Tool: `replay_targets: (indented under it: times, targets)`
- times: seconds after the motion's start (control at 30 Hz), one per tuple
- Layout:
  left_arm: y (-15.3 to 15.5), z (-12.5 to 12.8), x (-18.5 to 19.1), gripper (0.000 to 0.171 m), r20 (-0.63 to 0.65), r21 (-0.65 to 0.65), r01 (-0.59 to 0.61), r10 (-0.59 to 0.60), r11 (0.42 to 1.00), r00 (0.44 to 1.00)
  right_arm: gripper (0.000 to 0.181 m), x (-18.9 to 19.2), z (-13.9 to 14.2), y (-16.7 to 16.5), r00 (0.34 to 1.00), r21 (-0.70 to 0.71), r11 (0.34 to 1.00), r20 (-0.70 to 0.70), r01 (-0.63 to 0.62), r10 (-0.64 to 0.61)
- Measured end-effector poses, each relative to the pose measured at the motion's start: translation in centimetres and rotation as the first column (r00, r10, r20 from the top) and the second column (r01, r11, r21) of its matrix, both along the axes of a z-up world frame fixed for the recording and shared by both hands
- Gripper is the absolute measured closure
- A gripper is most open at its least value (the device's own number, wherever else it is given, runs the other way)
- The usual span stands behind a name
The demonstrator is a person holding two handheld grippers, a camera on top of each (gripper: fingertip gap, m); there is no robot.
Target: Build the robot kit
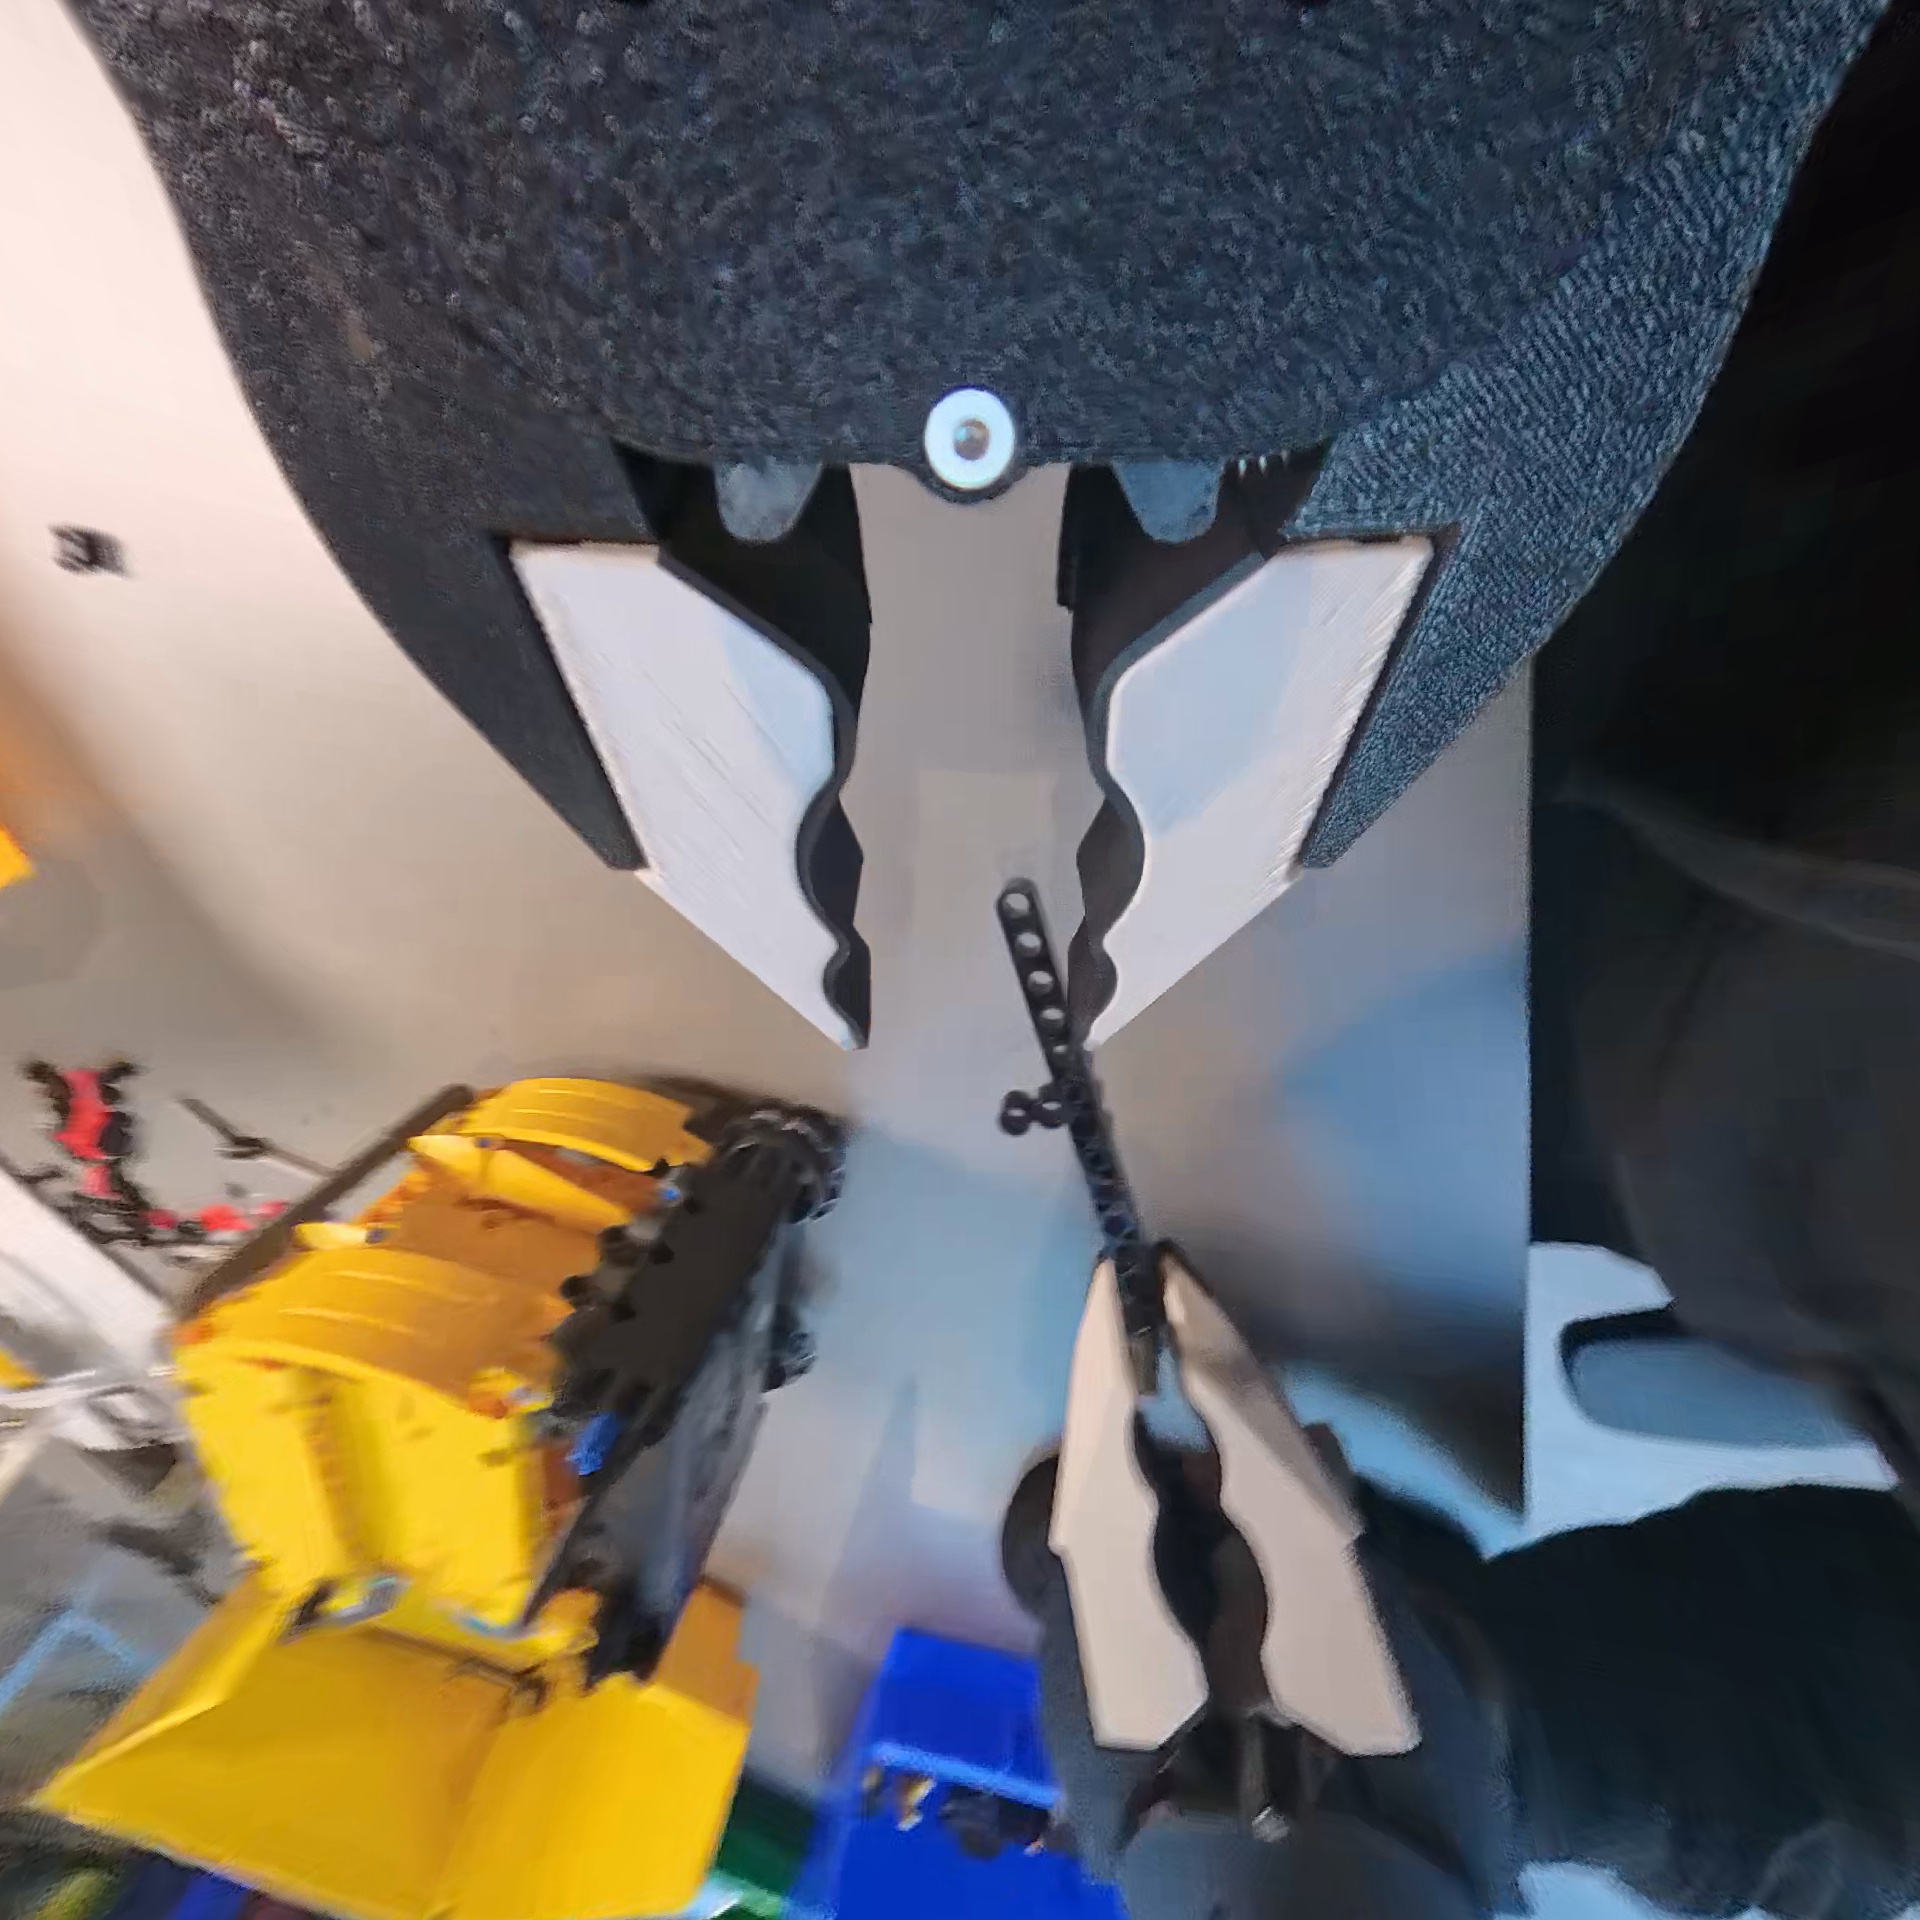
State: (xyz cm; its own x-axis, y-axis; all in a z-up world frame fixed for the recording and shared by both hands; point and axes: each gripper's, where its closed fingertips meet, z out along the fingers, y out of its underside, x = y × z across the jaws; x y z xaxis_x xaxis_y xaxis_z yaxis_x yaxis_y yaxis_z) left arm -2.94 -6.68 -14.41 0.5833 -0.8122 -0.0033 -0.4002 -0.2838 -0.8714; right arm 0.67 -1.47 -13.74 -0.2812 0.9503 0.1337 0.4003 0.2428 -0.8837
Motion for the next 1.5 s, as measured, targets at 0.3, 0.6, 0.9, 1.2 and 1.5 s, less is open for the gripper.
replay_targets:
  times: [0.3,0.6,0.9,1.2,1.5]
  targets:
    - [0.5,-1.9,-1.6,0.165,-0.112,-0.06,-0.017,0.011,0.998,0.994,0.173,-0.9,-3.6,-1.6,0.978,0.058,0.987,0.152,-0.151,0.14]
    - [2.3,-4.4,-4.7,0.164,-0.366,-0.124,-0.142,0.087,0.982,0.927,0.173,-2.9,-4.8,-0.6,0.96,0.128,0.983,0.264,-0.128,0.091]
    - [1.9,-4.7,-5.6,0.159,-0.339,-0.144,-0.158,0.101,0.977,0.935,0.159,-3.1,-4.5,-0.4,0.962,0.067,0.993,0.261,-0.097,0.076]
    - [3.5,2.7,-10.9,0.128,0.083,-0.07,-0.296,0.301,0.953,0.95,0.103,-4.4,2.4,5.6,0.96,-0.178,0.945,0.003,0.275,-0.278]
    - [9.7,1.8,-11.4,0.108,0.145,-0.1,-0.343,0.355,0.934,0.924,0.082,-9.4,1.2,7.5,0.896,-0.104,0.893,-0.023,0.439,-0.443]
